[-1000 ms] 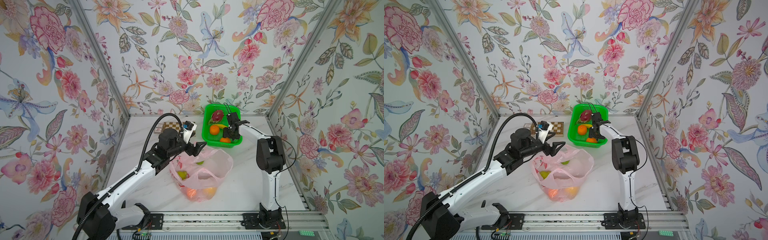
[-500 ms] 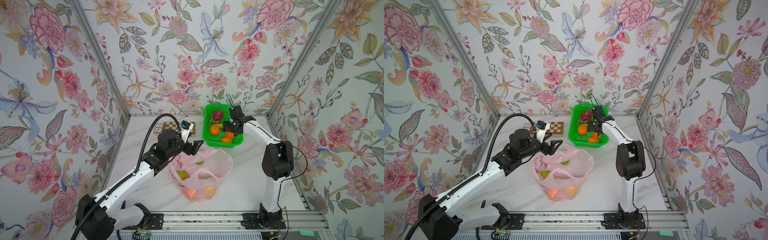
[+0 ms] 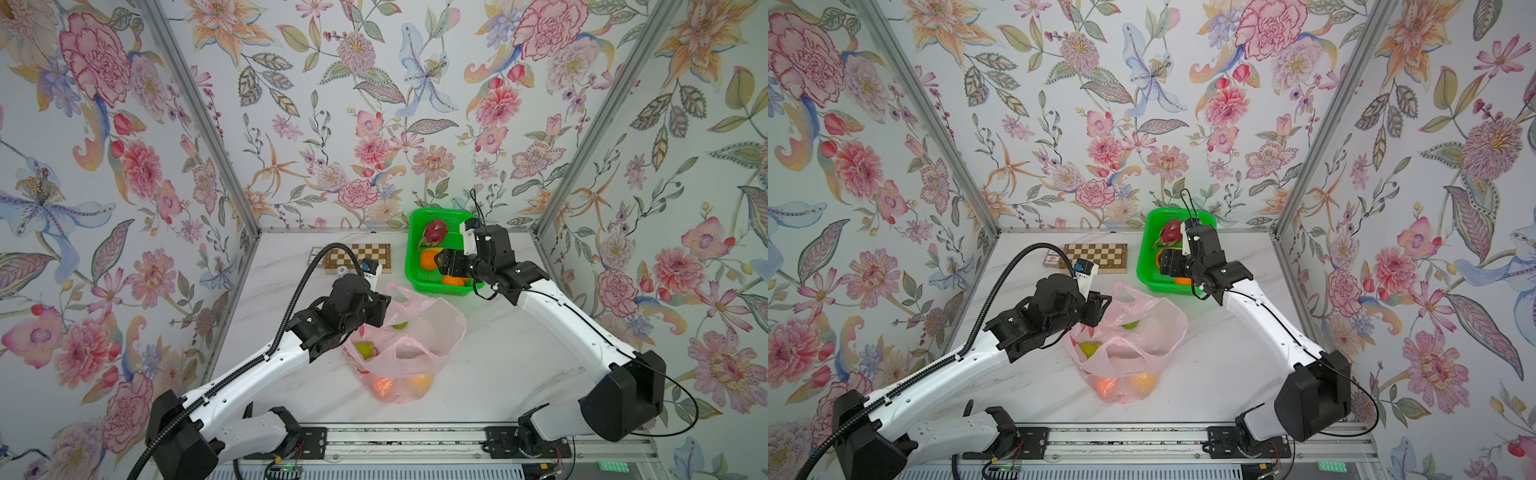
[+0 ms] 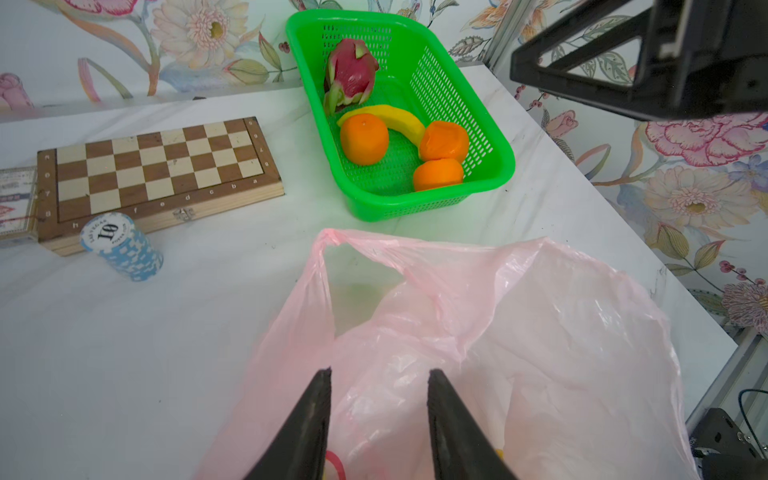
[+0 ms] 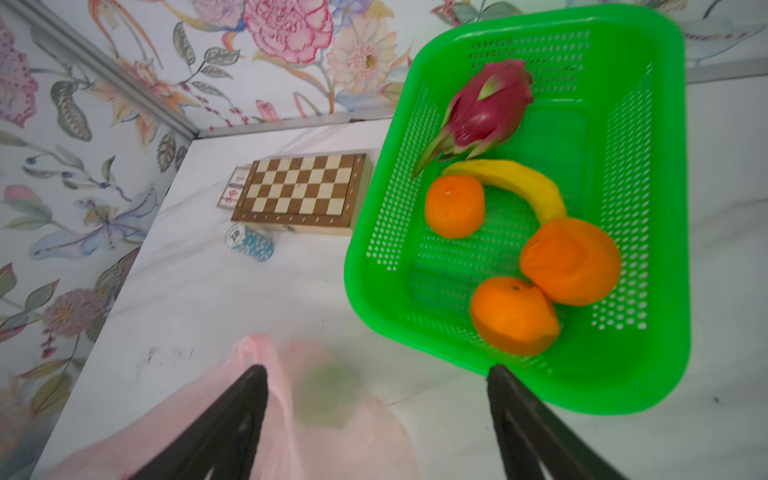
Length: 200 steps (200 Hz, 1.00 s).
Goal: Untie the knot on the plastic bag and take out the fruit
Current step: 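Move both grippers down to the pink bag opening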
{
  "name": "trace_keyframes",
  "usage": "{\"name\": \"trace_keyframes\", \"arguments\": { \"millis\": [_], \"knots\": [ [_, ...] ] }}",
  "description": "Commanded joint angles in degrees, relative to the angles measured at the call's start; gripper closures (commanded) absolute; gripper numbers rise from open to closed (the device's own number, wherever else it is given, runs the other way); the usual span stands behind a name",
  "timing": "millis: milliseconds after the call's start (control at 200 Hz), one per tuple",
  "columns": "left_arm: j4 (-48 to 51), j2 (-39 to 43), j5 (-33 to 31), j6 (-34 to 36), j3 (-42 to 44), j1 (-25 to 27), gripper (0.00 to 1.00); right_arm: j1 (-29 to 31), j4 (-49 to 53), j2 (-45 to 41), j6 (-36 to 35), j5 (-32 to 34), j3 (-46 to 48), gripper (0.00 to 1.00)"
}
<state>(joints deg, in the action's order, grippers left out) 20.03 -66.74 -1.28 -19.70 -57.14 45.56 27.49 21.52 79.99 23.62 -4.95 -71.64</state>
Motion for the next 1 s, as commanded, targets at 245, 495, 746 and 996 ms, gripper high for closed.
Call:
{"name": "trace_keyframes", "arguments": {
  "millis": [245, 495, 746, 996],
  "knots": [
    [8.8, 1.8, -6.0, -11.6, 7.7, 4.3, 0.61, 10.3, -10.1, -16.0, 6.2, -11.5, 18.4, 0.18],
    [6.5, 5.0, -6.7, -15.7, 17.9, 4.7, 0.62, 23.0, -14.0, -16.8, 3.6, -14.2, 26.7, 0.17],
    [-0.7, 11.3, -8.4, -20.8, 31.5, 5.2, 0.62, 34.0, -10.6, -6.3, -4.7, -11.6, 30.3, 0.21],
    [-5.0, 19.5, -13.9, -17.4, 33.4, 5.2, 0.50, 35.5, -10.8, -3.4, -2.6, -6.0, 31.7, 0.24]
  ]
}}
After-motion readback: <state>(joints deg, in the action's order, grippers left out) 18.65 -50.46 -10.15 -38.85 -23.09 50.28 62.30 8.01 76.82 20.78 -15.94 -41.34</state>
